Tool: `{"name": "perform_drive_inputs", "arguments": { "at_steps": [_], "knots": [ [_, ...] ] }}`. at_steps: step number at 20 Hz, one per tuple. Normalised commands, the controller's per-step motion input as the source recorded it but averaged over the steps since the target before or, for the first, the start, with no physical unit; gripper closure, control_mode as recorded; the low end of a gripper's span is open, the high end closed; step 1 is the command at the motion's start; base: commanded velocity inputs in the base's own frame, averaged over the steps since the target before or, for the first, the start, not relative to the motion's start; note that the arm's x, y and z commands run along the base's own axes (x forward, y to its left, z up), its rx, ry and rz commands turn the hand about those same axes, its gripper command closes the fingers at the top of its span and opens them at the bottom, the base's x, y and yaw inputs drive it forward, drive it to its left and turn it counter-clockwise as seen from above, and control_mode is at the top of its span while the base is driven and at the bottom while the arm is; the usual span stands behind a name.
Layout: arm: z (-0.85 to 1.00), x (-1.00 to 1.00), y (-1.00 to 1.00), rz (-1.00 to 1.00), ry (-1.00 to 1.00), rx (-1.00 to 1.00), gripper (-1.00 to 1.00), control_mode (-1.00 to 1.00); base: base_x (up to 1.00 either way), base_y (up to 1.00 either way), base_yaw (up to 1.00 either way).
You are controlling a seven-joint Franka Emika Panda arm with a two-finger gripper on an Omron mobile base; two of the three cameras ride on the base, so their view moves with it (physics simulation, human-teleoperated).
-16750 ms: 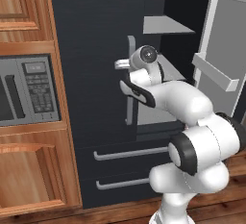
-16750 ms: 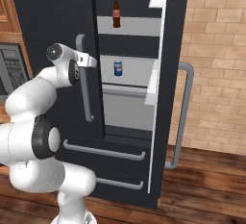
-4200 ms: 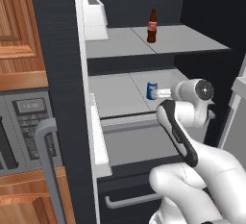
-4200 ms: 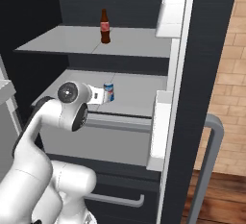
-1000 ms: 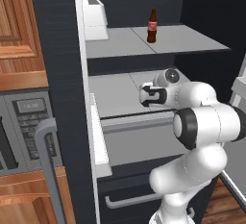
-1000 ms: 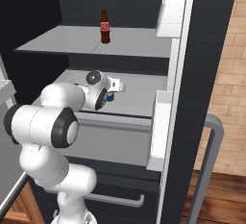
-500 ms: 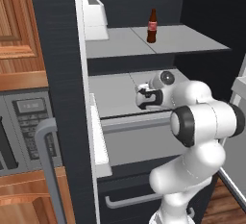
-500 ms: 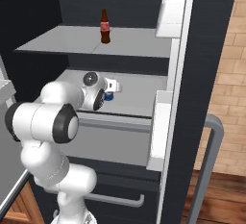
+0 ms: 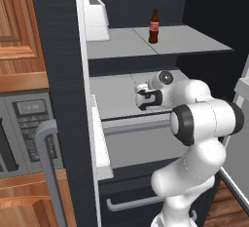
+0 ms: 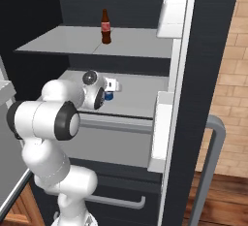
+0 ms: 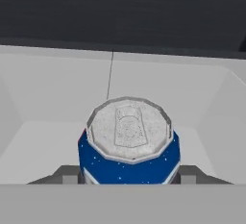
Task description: Open the fridge, grab two sodas, and place both sodas inside the bowl with ice on the dining counter.
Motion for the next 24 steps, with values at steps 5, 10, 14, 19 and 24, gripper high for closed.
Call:
{"name": "perform_drive_inputs", "arguments": {
  "at_steps": [5,10,14,19,24],
  "knots": [
    [0.10,-0.37,0.00,-0.02,-0.04,0.00,1.00,-1.00,0.00,0.00,0.00],
    [0.31,-0.81,-0.12,0.00,-0.14,0.00,1.00,-1.00,0.00,0.00,0.00],
    [0.31,-0.92,-0.20,0.00,-0.18,0.00,1.00,-1.00,0.00,0.00,0.00],
    [0.23,-0.92,-0.13,0.00,-0.09,0.00,1.00,-1.00,0.00,0.00,0.00],
    [0.28,-0.97,-0.07,0.00,-0.01,0.00,1.00,-1.00,0.00,0.00,0.00]
  ]
}}
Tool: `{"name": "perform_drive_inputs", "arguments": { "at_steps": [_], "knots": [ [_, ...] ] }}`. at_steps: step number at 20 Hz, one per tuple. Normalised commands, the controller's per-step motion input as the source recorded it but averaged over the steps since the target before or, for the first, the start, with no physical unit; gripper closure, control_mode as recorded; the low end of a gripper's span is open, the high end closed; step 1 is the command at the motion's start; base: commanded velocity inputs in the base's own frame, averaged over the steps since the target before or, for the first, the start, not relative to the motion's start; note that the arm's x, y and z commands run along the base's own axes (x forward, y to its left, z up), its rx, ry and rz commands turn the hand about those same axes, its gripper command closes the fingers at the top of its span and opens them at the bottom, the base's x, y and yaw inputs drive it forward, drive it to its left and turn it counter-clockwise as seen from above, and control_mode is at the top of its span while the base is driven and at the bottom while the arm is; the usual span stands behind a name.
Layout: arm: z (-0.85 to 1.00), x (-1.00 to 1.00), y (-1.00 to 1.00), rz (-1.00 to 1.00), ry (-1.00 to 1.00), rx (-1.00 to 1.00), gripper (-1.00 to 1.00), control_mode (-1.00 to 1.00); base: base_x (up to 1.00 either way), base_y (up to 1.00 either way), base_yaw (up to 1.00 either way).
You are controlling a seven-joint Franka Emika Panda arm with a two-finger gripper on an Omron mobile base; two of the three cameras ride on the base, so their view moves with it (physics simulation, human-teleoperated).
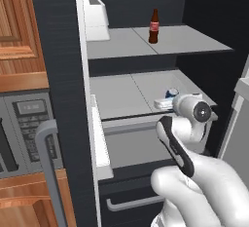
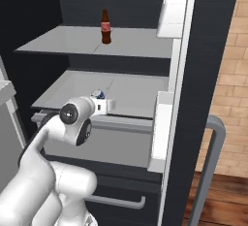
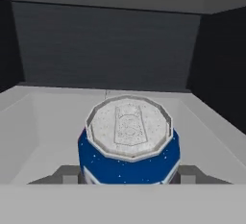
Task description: Open the fridge, grab two sodas, and place both sodas inside the bowl with ice on the dining counter.
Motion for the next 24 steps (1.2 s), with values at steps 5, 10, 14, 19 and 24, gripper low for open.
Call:
{"name": "perform_drive_inputs", "arguments": {
  "at_steps": [5,10,14,19,24],
  "knots": [
    [0.46,-0.71,0.00,0.00,0.14,-0.02,1.00,-1.00,0.00,0.00,0.00],
    [0.22,-0.71,0.00,0.00,0.28,-0.08,1.00,-1.00,0.00,0.00,0.00],
    [0.27,-0.70,-0.01,0.00,0.25,-0.04,1.00,-1.00,0.00,0.00,0.00],
    [0.17,-0.73,-0.01,0.00,0.09,-0.01,1.00,-1.00,0.00,0.00,0.00],
    [0.00,-0.86,0.00,0.00,-0.12,0.01,1.00,-1.00,0.00,0.00,0.00]
  ]
}}
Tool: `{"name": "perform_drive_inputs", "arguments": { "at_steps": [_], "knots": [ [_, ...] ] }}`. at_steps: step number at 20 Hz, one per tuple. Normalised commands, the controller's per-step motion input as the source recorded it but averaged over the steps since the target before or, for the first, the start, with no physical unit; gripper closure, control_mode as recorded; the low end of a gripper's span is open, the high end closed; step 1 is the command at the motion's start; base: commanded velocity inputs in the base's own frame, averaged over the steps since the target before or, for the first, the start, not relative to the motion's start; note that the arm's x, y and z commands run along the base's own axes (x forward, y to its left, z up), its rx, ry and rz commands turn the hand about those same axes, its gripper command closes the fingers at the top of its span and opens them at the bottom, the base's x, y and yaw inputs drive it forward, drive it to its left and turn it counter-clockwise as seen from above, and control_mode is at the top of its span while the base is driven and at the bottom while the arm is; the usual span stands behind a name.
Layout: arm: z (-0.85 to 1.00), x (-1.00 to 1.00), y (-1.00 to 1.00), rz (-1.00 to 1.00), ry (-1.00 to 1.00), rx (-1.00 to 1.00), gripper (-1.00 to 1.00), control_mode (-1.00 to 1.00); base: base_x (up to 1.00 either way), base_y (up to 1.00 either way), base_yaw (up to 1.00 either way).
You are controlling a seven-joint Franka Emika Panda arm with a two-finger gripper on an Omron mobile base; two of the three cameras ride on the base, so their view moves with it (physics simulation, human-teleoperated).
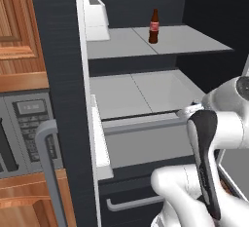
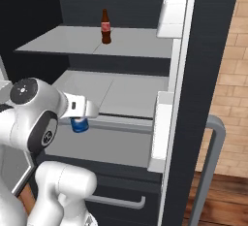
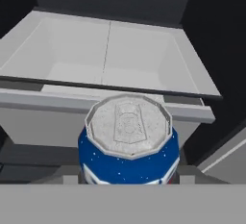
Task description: Open the fridge, grab two sodas, and place both sodas inside the bowl with ice on the dining counter.
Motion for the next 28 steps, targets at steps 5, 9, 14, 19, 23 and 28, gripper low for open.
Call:
{"name": "perform_drive_inputs", "arguments": {
  "at_steps": [5,9,14,19,23,28],
  "knots": [
    [0.01,-1.00,0.00,0.00,-0.32,0.05,1.00,-1.00,0.00,0.00,0.00],
    [0.04,-0.79,0.08,0.00,-0.21,0.01,1.00,-1.00,0.00,0.00,0.00],
    [0.00,-0.24,0.15,0.00,-0.03,0.00,1.00,1.00,-0.35,0.25,0.00],
    [0.00,0.00,0.00,0.00,0.00,0.00,1.00,1.00,-0.61,0.11,0.02],
    [0.00,0.00,0.00,0.00,0.00,0.00,1.00,1.00,-0.74,-0.12,0.13],
    [0.00,0.00,0.00,0.00,0.00,0.00,1.00,1.00,-0.78,-0.01,0.27]
  ]
}}
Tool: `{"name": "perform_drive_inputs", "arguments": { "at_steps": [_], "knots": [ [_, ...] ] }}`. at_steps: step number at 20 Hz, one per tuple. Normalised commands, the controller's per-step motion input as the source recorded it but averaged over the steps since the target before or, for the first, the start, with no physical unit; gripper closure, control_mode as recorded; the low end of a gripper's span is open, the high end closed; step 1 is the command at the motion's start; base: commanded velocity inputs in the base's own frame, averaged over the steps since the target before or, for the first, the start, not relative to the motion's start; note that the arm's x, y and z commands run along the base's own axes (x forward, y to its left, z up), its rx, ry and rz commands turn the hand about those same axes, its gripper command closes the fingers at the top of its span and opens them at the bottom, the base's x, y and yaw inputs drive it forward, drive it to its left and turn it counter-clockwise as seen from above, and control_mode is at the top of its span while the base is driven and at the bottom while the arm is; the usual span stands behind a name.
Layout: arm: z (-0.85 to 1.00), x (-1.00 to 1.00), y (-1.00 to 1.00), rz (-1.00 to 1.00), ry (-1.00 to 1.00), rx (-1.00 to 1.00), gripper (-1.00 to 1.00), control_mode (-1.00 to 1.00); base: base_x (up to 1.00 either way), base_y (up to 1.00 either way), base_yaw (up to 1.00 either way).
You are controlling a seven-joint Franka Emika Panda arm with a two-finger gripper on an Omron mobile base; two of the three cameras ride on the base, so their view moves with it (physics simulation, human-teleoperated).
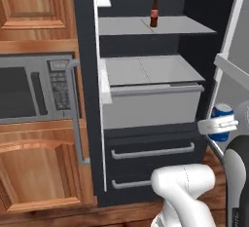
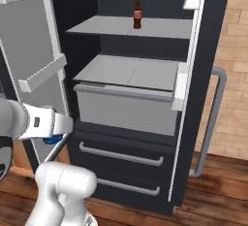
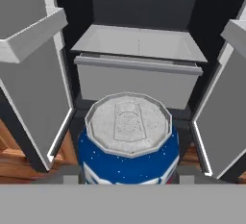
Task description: Open the fridge, grab two sodas, and place both sodas inside the bowl with ice on the dining counter.
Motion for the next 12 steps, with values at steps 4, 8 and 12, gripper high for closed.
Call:
{"name": "perform_drive_inputs", "arguments": {
  "at_steps": [4,8,12],
  "knots": [
    [0.00,0.00,0.00,0.00,0.00,0.00,1.00,1.00,-0.65,-0.02,0.39],
    [0.00,0.00,0.00,0.00,0.00,0.00,1.00,1.00,-0.70,0.00,0.43],
    [0.00,0.00,0.00,0.00,0.00,0.00,1.00,1.00,-0.81,0.01,0.46]
  ]
}}
